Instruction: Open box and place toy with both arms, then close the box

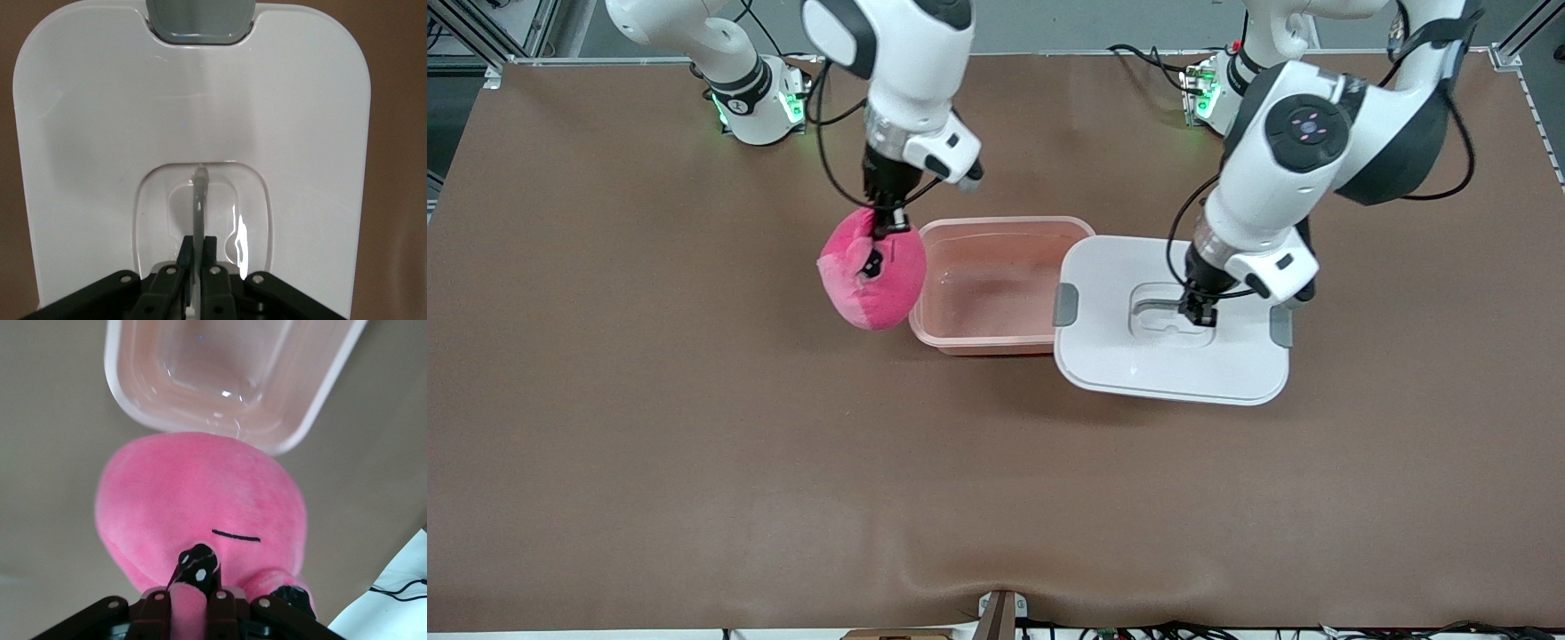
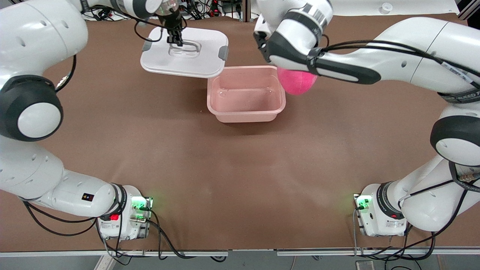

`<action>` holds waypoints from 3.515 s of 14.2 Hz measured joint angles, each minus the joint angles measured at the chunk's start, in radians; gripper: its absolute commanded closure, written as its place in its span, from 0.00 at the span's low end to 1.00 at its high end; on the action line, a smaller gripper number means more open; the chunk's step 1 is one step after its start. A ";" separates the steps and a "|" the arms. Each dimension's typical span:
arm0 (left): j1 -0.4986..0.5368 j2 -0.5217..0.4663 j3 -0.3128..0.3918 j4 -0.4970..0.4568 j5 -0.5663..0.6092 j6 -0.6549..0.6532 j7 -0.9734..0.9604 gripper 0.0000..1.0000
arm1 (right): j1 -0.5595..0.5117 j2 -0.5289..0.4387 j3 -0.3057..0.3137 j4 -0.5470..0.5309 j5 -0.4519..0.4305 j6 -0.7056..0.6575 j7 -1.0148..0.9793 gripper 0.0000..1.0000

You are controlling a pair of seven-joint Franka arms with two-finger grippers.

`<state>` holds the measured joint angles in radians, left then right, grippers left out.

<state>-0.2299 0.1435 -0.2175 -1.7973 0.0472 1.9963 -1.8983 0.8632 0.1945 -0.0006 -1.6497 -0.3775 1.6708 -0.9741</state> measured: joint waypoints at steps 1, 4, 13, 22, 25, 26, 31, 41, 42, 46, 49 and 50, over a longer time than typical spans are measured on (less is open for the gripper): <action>0.016 -0.021 0.000 -0.022 -0.008 0.000 0.017 1.00 | 0.034 0.007 0.000 0.003 -0.006 -0.017 0.027 1.00; 0.058 -0.064 0.000 -0.072 -0.011 0.000 0.041 1.00 | 0.109 0.029 0.000 0.007 -0.030 -0.062 0.107 1.00; 0.172 -0.089 -0.001 -0.135 -0.012 0.000 0.175 1.00 | 0.187 0.100 -0.004 0.017 -0.154 -0.081 0.186 1.00; 0.221 -0.160 -0.001 -0.208 -0.015 0.000 0.263 1.00 | 0.206 0.131 -0.003 0.117 -0.165 -0.079 0.186 0.00; 0.233 -0.176 -0.001 -0.227 -0.046 0.000 0.302 1.00 | 0.230 0.129 -0.004 0.192 -0.165 -0.126 0.186 0.00; 0.234 -0.179 -0.001 -0.230 -0.047 0.001 0.305 1.00 | 0.229 0.127 -0.009 0.204 -0.165 -0.136 0.188 0.00; 0.234 -0.181 -0.002 -0.234 -0.048 0.002 0.305 1.00 | 0.037 0.120 -0.041 0.215 -0.064 -0.141 0.194 0.00; 0.234 -0.182 -0.004 -0.235 -0.048 0.003 0.305 1.00 | -0.389 0.113 -0.048 0.203 0.069 -0.122 0.187 0.00; 0.234 -0.182 -0.004 -0.235 -0.048 0.003 0.305 1.00 | -0.441 0.103 -0.049 0.194 0.092 -0.106 0.187 0.00; 0.234 -0.182 -0.005 -0.235 -0.048 0.005 0.305 1.00 | -0.649 0.019 -0.051 0.106 0.221 -0.064 0.186 0.00; 0.232 -0.183 -0.010 -0.233 -0.049 0.009 0.305 1.00 | -0.768 -0.030 -0.051 0.057 0.297 -0.041 0.199 0.00; 0.232 -0.183 -0.013 -0.232 -0.055 0.010 0.305 1.00 | -0.793 -0.045 -0.051 0.039 0.309 -0.023 0.232 0.00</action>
<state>0.0023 -0.0395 -0.2303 -2.0290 -0.0081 2.0061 -1.5930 0.0702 0.1492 -0.0515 -1.6105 -0.0689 1.6474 -0.7421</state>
